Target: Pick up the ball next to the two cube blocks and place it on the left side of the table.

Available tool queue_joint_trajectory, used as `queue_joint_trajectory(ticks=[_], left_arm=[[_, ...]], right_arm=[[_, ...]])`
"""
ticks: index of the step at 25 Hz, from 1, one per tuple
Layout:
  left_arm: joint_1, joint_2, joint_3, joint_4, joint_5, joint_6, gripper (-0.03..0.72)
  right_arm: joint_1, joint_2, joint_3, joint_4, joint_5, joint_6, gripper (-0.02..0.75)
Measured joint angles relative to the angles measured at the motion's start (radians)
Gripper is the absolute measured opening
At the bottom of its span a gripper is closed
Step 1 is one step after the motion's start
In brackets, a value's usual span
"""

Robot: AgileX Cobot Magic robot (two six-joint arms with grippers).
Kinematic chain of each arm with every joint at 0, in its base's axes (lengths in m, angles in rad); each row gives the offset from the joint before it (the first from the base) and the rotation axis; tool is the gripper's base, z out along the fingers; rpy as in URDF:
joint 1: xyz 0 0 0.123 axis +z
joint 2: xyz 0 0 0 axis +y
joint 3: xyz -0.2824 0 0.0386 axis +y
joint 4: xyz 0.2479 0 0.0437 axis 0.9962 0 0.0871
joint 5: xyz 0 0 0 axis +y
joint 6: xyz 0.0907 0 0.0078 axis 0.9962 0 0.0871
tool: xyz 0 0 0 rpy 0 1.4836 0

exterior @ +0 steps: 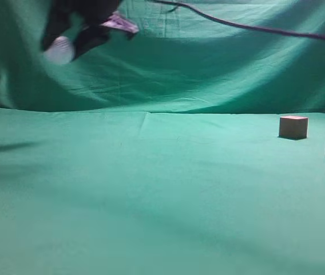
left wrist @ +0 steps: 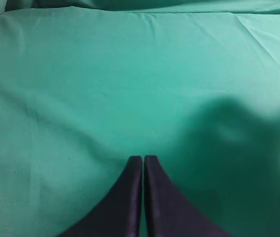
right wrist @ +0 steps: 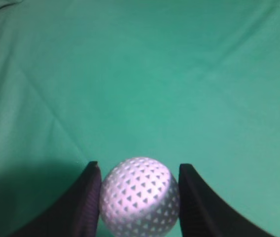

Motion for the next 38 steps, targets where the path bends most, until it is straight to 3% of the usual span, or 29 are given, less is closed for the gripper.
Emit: queue_joint_trajectory(ticks=[6,14,20,25,30,31,34,38], left_arm=[[0.0,0.0,0.0,0.0,0.0,0.0,0.0],[0.0,0.0,0.0,0.0,0.0,0.0,0.0],[0.0,0.0,0.0,0.0,0.0,0.0,0.0],[0.0,0.0,0.0,0.0,0.0,0.0,0.0],[0.0,0.0,0.0,0.0,0.0,0.0,0.0],[0.0,0.0,0.0,0.0,0.0,0.0,0.0],[0.0,0.0,0.0,0.0,0.0,0.0,0.0],[0.0,0.0,0.0,0.0,0.0,0.0,0.0]], right_arm=[[0.11,0.187,-0.086,0.005,-0.131,-0.058,0.317],[0.138,0.259,-0.093,0.011,-0.216,-0.067,0.317],[0.133,0.258,-0.103,0.009,-0.194,-0.067,0.614],[0.09,0.142,-0.165,-0.05,-0.025,-0.067,0.617],[0.021,-0.087,-0.191,-0.124,0.267,-0.014,0.151],[0.008,-0.131,-0.192,-0.137,0.333,0.011,0.089],[-0.019,-0.236,-0.192,-0.175,0.488,0.138,0.0],[-0.033,-0.35,-0.192,-0.256,0.644,0.191,0.0]])
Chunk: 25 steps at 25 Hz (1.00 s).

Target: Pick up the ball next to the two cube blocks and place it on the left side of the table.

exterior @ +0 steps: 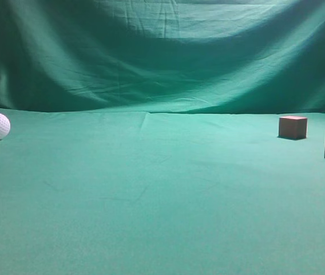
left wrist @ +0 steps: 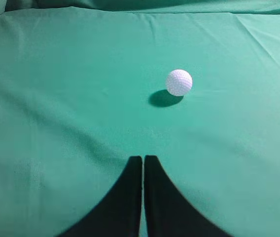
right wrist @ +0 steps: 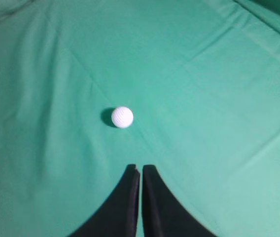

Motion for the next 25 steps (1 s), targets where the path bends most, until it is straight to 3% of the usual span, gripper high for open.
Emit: queue_joint_trajectory(ticks=[6,12,21,25], left_arm=[[0.0,0.0,0.0,0.0,0.0,0.0,0.0],[0.0,0.0,0.0,0.0,0.0,0.0,0.0],[0.0,0.0,0.0,0.0,0.0,0.0,0.0],[0.0,0.0,0.0,0.0,0.0,0.0,0.0]], right_arm=[[0.0,-0.226,0.104,-0.129,0.066,0.023,0.0],[0.0,-0.513,0.468,-0.21,-0.04,0.064,0.0],[0.0,-0.949,1.022,-0.208,-0.33,0.123,0.0],[0.0,-1.11,1.178,-0.192,-0.351,0.154,0.0]])
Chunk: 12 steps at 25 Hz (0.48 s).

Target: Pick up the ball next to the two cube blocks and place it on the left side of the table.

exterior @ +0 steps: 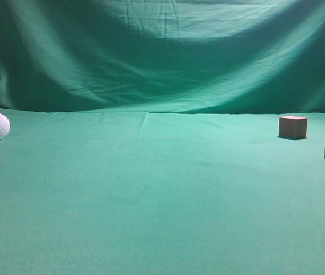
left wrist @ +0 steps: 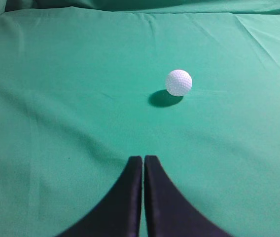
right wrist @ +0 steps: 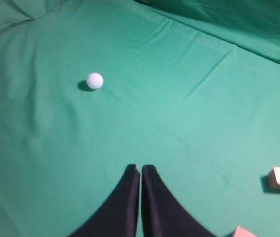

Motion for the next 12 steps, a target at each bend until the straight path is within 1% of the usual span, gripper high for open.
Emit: queue_joint_trajectory(ticks=[3,6,9,12], left_arm=[[0.0,0.0,0.0,0.0,0.0,0.0,0.0],[0.0,0.0,0.0,0.0,0.0,0.0,0.0],[0.0,0.0,0.0,0.0,0.0,0.0,0.0],[0.0,0.0,0.0,0.0,0.0,0.0,0.0]], right_arm=[[0.0,-0.11,0.092,-0.022,-0.001,0.028,0.0],[0.0,-0.212,0.181,-0.076,-0.014,0.128,0.0],[0.0,-0.303,0.278,-0.161,-0.034,0.242,0.0],[-0.005,-0.374,0.373,-0.251,-0.083,0.317,0.0]])
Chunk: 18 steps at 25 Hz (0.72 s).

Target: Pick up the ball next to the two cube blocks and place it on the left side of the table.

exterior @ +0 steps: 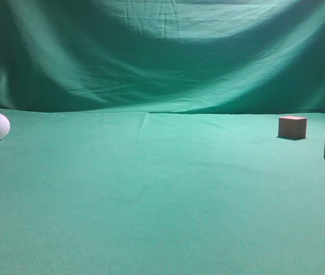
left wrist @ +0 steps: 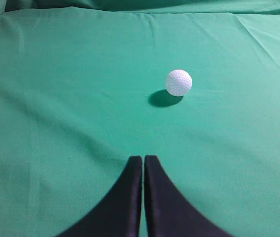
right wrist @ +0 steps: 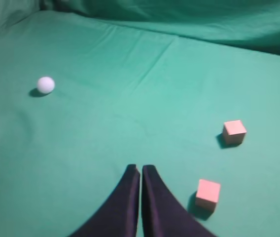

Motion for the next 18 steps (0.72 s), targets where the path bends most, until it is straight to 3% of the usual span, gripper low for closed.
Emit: queue_joint_trajectory(ticks=[5,12,18], left_arm=[[0.0,0.0,0.0,0.0,0.0,0.0,0.0],[0.0,0.0,0.0,0.0,0.0,0.0,0.0],[0.0,0.0,0.0,0.0,0.0,0.0,0.0]], right_arm=[[-0.146,-0.111,0.193,-0.034,-0.167,0.028,0.0],[-0.454,-0.284,0.533,-0.038,-0.471,0.032,0.0],[-0.609,-0.426,0.67,-0.038,-0.472,0.032,0.0]])
